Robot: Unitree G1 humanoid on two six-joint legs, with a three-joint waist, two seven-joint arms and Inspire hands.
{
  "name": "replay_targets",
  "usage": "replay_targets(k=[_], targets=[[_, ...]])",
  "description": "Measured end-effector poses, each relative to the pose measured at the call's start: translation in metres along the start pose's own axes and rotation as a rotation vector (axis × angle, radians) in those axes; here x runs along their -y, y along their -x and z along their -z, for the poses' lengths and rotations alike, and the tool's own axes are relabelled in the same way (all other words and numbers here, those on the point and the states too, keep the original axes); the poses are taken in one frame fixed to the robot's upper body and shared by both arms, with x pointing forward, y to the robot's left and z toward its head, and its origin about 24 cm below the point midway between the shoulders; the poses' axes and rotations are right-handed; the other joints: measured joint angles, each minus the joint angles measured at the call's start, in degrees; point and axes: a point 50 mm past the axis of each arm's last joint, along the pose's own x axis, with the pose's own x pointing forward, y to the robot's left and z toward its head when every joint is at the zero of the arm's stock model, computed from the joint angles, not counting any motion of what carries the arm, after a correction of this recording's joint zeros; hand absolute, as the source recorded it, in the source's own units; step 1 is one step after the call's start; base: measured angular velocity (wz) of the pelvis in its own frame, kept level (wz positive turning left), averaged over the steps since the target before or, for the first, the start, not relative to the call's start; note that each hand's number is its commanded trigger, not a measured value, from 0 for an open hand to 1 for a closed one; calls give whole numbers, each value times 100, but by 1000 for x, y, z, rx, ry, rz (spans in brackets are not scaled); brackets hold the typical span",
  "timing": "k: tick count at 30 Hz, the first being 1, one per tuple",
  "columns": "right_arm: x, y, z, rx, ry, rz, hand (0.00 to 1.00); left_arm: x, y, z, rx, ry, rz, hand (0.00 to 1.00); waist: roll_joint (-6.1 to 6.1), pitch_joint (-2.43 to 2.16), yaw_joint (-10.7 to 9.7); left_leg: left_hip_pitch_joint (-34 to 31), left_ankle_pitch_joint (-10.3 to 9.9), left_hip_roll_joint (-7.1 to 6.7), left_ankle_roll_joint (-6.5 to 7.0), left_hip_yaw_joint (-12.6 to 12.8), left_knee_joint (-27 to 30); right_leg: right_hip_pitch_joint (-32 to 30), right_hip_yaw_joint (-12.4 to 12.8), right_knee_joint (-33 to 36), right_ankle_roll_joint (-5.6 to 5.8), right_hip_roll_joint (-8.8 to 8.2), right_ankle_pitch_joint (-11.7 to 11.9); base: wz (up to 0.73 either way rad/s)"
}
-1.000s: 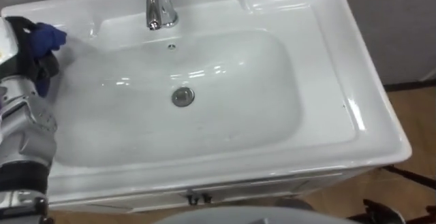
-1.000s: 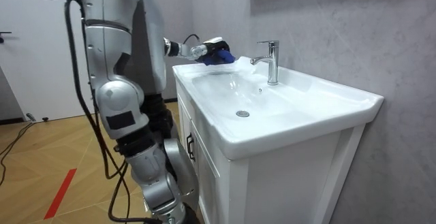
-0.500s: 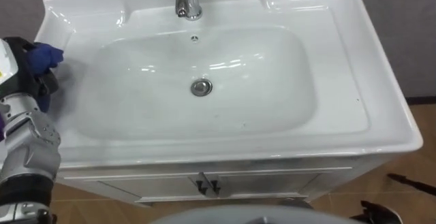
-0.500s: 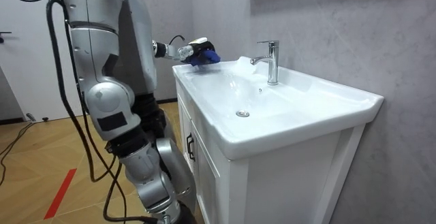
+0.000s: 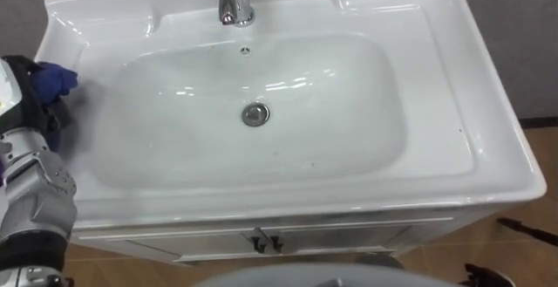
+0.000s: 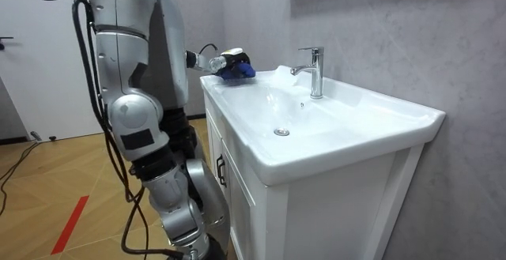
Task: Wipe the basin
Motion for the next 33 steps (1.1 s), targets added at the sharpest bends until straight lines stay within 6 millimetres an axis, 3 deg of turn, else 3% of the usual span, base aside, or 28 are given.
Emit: replay_targets(k=[10, 11, 13, 14, 17, 19, 28, 33], targets=[[0, 0, 0, -12, -1, -7, 0, 18, 15, 10, -60, -16, 71, 100, -12, 7, 0, 109, 0, -7, 1, 61, -91, 19, 77, 11, 20, 21, -45, -2], [-1, 0, 1, -19, 0, -11, 0, 19, 16, 10, -63, -16, 77, 91, -19, 8, 3, 109, 0, -5, 1, 68, -93, 17, 83, 8, 20, 26, -45, -4], [0, 0, 2, -23, -1, -16, 0, 19, 16, 11, -67, -17, 77, 17, -21, 4, 4, 119, 0, -3, 1, 87, -102, 14, 97, 11, 20, 28, -46, -4], [0, 0, 3, -26, -2, -16, 0, 20, 17, 11, -69, -18, 80, 0, -25, 7, 3, 127, 0, -3, 1, 94, -108, 13, 104, 13, 20, 30, -46, -4], [0, 0, 4, -40, -2, -16, 0, 22, 19, 12, -76, -20, 86, 0, -50, 9, 20, 158, 0, -3, 1, 126, -131, 13, 139, 23, 20, 38, -49, -5], [0, 0, 4, -42, -2, -17, 0, 23, 22, 15, -88, -18, 93, 0, -44, -18, 12, 181, -2, -2, 2, 152, -133, 14, 169, 44, 22, 41, -67, -7], [-1, 0, 4, -43, -1, -25, 0, 25, 23, 16, -105, -1, 93, 0, -108, -56, 1, 197, -4, 5, -4, 160, -118, 10, 179, 98, -1, 39, -101, 0], [0, 0, 4, -41, -2, -20, 0, 24, 23, 15, -103, 0, 89, 0, -108, -59, -10, 195, -4, 3, -3, 160, -100, 14, 178, 100, -3, 33, -95, 0]])
